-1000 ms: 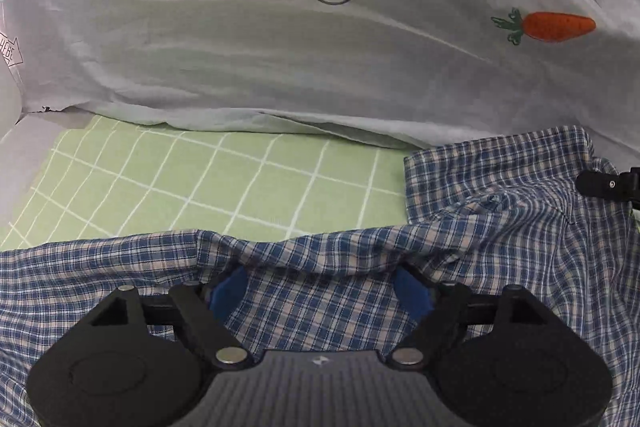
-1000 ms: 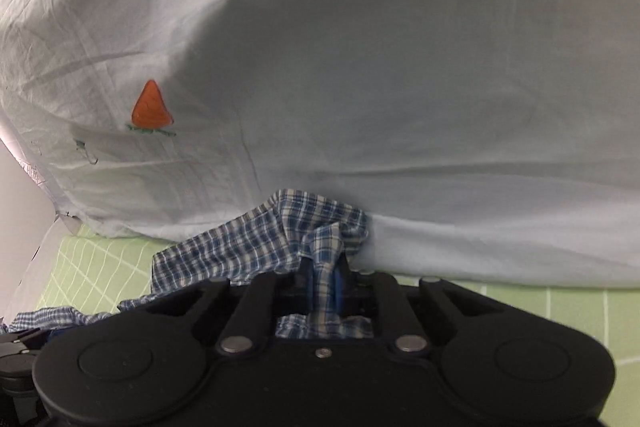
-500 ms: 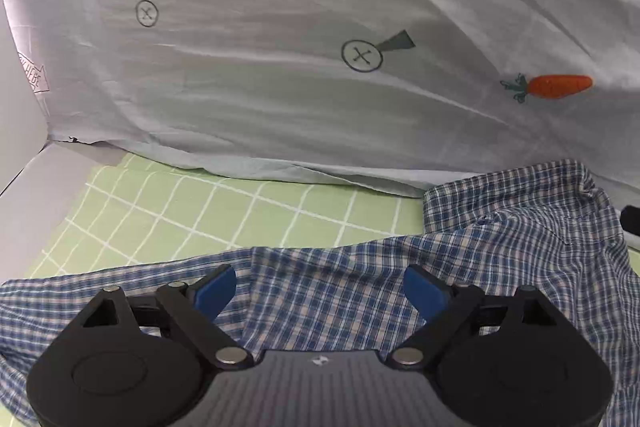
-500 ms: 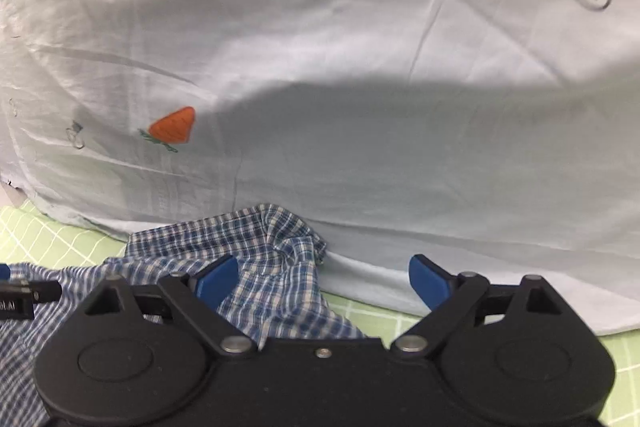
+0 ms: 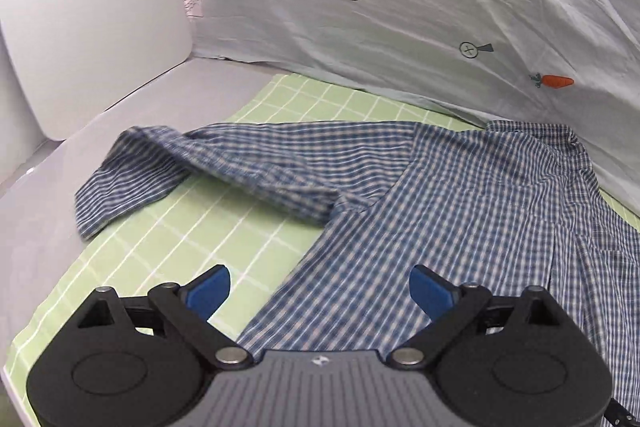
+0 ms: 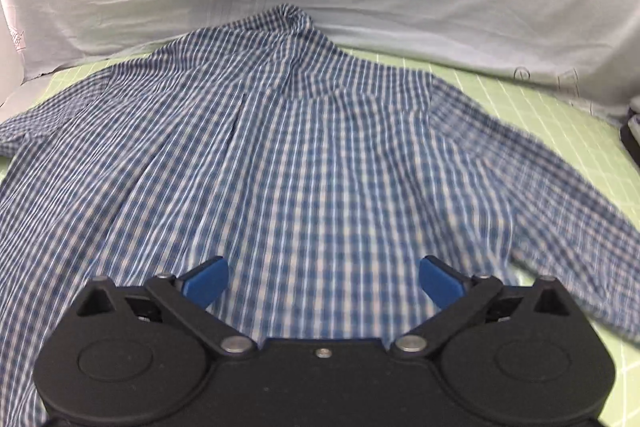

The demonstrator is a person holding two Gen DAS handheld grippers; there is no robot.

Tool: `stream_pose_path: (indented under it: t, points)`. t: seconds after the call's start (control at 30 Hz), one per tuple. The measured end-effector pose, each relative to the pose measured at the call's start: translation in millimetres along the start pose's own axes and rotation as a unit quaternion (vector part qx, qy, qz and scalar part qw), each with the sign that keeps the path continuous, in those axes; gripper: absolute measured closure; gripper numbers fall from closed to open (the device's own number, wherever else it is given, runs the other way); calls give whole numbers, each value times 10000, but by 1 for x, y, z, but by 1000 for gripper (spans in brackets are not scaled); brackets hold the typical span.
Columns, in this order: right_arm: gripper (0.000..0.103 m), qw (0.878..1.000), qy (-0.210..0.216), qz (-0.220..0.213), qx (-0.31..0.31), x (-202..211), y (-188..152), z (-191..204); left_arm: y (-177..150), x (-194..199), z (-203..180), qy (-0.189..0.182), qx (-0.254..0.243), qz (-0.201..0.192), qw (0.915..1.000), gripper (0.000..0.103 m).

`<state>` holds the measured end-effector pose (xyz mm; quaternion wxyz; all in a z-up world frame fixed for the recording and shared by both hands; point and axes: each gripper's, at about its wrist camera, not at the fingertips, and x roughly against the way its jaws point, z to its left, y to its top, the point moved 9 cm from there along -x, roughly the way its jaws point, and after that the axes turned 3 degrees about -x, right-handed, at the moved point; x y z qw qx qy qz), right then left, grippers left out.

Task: Fold clothes

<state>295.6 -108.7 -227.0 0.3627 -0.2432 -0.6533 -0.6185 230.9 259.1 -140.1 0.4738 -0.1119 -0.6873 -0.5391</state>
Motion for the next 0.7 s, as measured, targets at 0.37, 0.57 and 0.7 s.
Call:
stream_pose_path:
  t: [0.37,0.57,0.7]
  points:
    - [0,9988,-295,170,-363,21,-44,56,4,20,130,53,347,37,9994,7]
    - [0,9932,-694,-42,-931,19,-50,56,28,-5,182,-57,610,76,9981,7]
    - [0,9896,-877,-272,-1103,19,-50,56,54,-27,195,-301,900,5,9955,7]
